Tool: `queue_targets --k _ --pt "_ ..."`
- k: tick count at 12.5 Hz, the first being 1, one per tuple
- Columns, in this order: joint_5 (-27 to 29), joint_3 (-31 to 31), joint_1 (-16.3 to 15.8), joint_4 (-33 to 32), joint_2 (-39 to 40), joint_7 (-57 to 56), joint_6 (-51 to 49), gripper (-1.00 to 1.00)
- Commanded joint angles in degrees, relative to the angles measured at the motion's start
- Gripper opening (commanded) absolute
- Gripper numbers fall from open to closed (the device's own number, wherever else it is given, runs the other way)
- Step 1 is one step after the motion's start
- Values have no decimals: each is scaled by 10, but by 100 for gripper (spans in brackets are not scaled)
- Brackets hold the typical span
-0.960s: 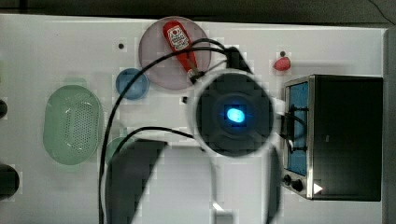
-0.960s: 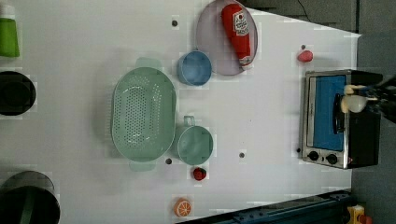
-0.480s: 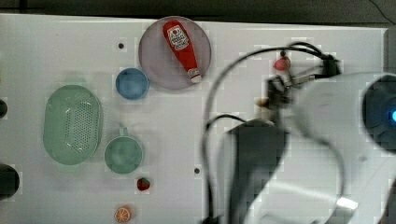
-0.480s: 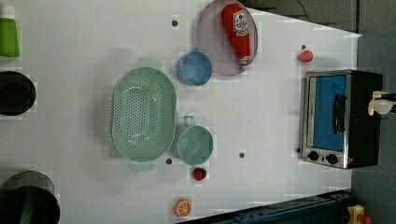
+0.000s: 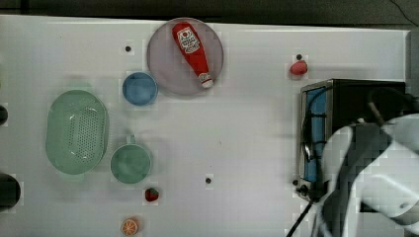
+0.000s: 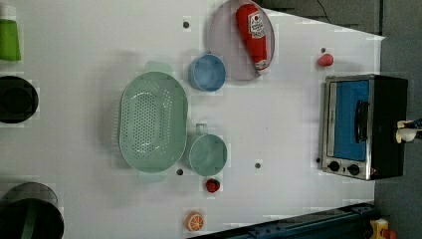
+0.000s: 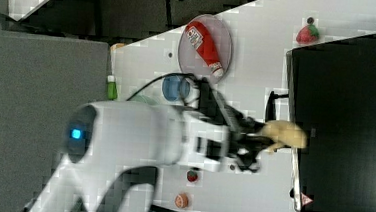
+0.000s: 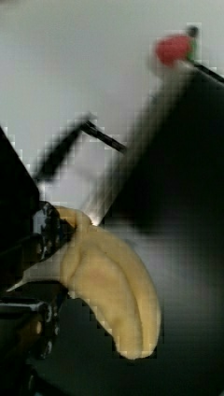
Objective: Pick banana from table and place on oven.
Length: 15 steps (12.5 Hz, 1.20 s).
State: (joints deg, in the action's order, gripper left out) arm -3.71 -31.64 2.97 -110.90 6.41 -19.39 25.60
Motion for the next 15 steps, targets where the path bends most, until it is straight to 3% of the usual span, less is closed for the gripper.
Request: queue_targets --k 1,3,9,11,13,15 --pt "0 -25 4 25 25 -167 50 -61" --pt "3 -31 6 25 57 -199 68 -32" --pt "8 -33 6 42 58 -210 68 99" --pt "-1 -30 4 78 29 -244 37 100" --pt "-1 -10 -8 112 -8 -263 -63 100" --pt "-1 28 -23 131 -44 -208 -161 100"
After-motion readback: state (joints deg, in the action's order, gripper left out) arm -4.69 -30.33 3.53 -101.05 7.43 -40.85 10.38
